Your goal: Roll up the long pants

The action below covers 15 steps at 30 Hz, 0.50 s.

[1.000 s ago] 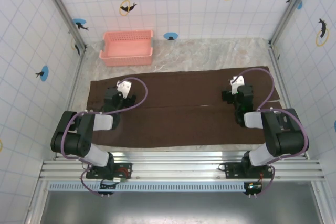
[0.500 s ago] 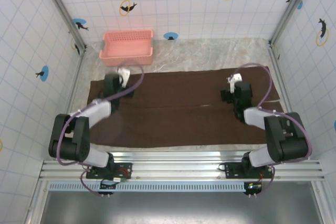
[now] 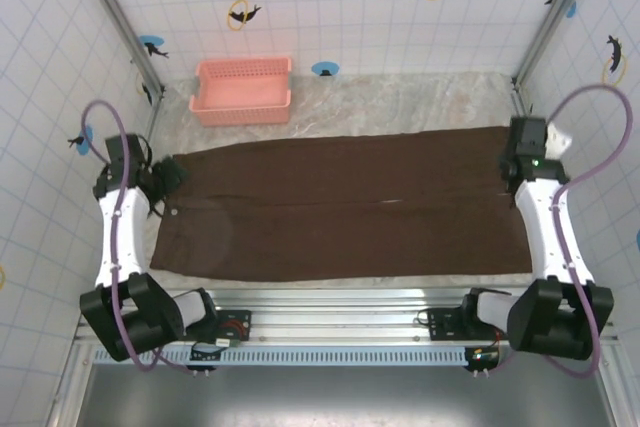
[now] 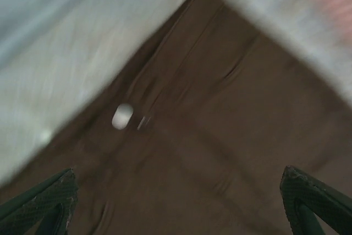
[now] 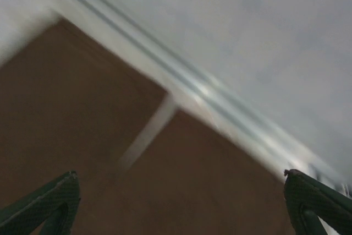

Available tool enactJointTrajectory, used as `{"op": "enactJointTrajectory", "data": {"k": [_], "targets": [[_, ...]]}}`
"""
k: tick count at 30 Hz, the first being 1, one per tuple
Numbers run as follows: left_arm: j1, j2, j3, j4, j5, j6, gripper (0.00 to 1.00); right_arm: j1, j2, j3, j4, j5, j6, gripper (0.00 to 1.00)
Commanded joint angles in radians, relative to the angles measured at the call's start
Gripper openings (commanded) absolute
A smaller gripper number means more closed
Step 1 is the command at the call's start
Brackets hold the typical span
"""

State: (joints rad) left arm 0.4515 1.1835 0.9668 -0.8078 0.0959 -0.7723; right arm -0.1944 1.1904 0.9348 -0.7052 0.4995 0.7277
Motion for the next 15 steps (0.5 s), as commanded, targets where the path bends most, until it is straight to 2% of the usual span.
{"op": "enactJointTrajectory", "data": {"k": [1, 4, 7, 10, 15], "targets": [[0.02, -0.132, -0.058, -0.137, -0.001, -0.181, 0.96, -0.136, -0.074, -0.176, -0.063, -0.118, 0.327, 1.0], [0.043, -0.176, -0.173, -0.141, 0.016, -0.266, 0.94, -0.263, -0.088, -0.283, 0.019, -0.197, 0.361, 0.98], [0.075, -0.221, -0.301, -0.114, 0.046, -0.334, 0.93, -0.344, -0.069, -0.324, 0.051, -0.242, 0.366, 0.97], [0.098, -0.263, -0.395, -0.06, 0.054, -0.375, 0.91, -0.395, -0.042, -0.351, 0.101, -0.272, 0.359, 0.93], [0.109, -0.238, -0.44, 0.029, 0.053, -0.4, 0.85, -0.444, 0.034, -0.352, 0.157, -0.319, 0.316, 0.86]]}}
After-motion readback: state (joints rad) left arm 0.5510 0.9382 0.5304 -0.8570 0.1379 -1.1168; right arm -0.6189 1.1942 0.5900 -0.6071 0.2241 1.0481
